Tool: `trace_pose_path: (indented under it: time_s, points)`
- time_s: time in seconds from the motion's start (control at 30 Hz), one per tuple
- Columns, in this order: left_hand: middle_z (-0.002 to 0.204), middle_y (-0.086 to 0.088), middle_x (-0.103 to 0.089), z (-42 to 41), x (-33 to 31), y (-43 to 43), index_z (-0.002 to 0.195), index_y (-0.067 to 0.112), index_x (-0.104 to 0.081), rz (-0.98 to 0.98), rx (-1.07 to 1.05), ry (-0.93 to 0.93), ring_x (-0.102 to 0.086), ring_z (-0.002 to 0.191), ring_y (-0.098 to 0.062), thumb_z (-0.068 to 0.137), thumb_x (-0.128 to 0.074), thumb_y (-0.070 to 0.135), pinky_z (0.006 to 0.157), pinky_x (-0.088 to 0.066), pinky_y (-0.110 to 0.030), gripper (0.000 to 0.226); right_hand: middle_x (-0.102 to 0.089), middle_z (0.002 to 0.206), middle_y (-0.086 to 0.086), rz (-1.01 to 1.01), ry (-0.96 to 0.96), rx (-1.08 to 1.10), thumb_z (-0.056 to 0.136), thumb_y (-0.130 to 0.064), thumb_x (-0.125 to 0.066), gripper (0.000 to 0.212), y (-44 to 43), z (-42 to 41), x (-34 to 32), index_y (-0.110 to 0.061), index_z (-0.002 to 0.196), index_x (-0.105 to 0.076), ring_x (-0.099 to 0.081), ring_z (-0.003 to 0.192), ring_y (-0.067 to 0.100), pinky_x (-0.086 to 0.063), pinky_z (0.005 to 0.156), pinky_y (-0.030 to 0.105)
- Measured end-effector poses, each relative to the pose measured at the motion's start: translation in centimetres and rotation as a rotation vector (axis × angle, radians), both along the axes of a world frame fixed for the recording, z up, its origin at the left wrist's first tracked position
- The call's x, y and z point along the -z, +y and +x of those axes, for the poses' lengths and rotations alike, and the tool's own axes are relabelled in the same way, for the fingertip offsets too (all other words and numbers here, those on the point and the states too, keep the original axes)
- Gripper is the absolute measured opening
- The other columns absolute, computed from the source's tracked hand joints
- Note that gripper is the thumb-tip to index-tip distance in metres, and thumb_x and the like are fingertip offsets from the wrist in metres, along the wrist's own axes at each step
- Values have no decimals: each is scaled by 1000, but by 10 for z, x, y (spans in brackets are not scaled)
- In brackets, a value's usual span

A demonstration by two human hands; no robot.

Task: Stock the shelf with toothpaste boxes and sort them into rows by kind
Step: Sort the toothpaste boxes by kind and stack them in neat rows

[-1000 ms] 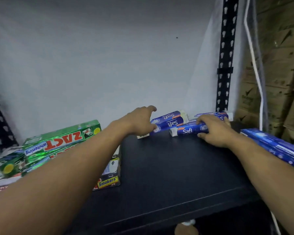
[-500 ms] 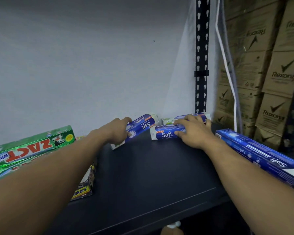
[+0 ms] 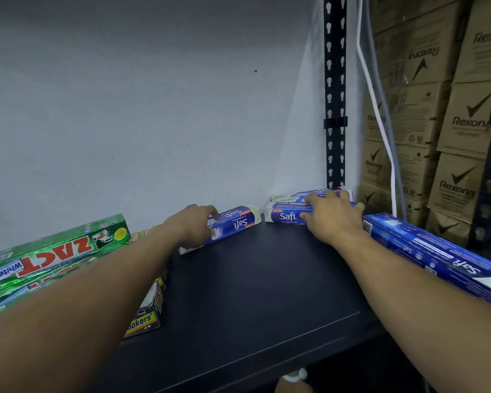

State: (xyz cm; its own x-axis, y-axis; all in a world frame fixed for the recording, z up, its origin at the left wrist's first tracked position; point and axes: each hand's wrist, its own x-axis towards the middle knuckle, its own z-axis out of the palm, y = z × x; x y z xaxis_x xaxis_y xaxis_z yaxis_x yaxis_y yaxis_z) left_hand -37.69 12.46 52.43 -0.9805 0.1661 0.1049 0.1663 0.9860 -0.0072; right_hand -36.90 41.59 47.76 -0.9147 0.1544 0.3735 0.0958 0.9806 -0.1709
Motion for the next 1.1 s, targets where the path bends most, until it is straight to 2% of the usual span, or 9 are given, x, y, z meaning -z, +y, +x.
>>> trace_pose_path:
  time_s: [0.33, 0.5, 0.6, 0.67, 0.73, 0.8, 0.93, 1.03, 1.1]
  points:
    - [136, -9, -57, 9, -10, -3, 144, 29, -47, -4, 35, -77, -52, 123, -27, 96, -65, 27, 95, -40, -31, 52, -46, 140, 10, 65, 18, 123, 94, -43, -52, 46, -13, -2, 0, -29, 138, -47, -38, 131, 32, -29, 106, 61]
    - [129, -5, -59, 13, -25, 0, 137, 28, -54, 78, -5, -98, -57, 110, -23, 89, -71, 31, 88, -45, -29, 51, -50, 129, 7, 75, 276, -238, 92, -30, -58, 42, -36, -1, -7, -25, 133, -55, -46, 120, 30, -35, 102, 47]
    - [100, -6, -68, 16, -36, 5, 117, 22, -67, 442, -62, -136, -61, 72, -16, 92, -68, 19, 50, -45, -18, 26, -57, 121, 3, -211, 197, -438, 95, -33, -57, 31, -63, -5, -18, -25, 125, -61, -54, 112, 25, -47, 93, 40]
    - [87, -9, -66, 21, -46, 8, 112, 14, -70, 695, -142, -193, -57, 61, -18, 96, -62, 11, 37, -40, -17, 18, -65, 108, 0, -420, 196, -500, 94, -34, -61, 22, -79, -15, -25, -26, 112, -68, -60, 101, 21, -50, 84, 34]
    - [90, -12, -64, 23, -52, 7, 118, 10, -68, 928, -198, -260, -57, 64, -22, 99, -56, 9, 42, -48, -24, 23, -68, 96, -4, -572, 246, -500, 94, -34, -62, 15, -93, -24, -32, -27, 102, -72, -63, 92, 16, -47, 76, 28]
    - [90, -12, -64, 23, -55, 6, 127, 10, -64, 1139, -205, -309, -59, 68, -22, 101, -52, 11, 63, -54, -34, 29, -67, 92, -6, -765, 253, -487, 94, -34, -64, 15, -105, -30, -34, -26, 101, -73, -65, 86, 15, -52, 73, 29]
    - [101, -14, -66, 26, -62, 4, 126, 14, -64, 1363, -132, -339, -65, 81, -26, 102, -49, 13, 85, -53, -52, 28, -64, 111, 2, -1312, 18, -544, 92, -38, -69, 33, -124, -37, -24, -26, 122, -61, -68, 96, 21, -64, 66, 45]
    - [114, -16, -68, 26, -67, 0, 118, 18, -69, 1335, -105, -388, -67, 89, -29, 101, -47, 11, 82, -57, -52, 28, -47, 136, 3, -1322, 85, -575, 91, -19, -69, 55, -115, -42, -25, -28, 140, -44, -57, 114, 21, -63, 75, 44]
    - [119, -17, -70, 23, -70, -3, 121, 18, -68, 1329, -144, -441, -72, 92, -31, 103, -43, 12, 74, -60, -46, 31, -32, 144, -6, -1243, 173, -662, 88, -6, -69, 78, -97, -43, -27, -37, 149, -30, -50, 120, 14, -60, 81, 32]
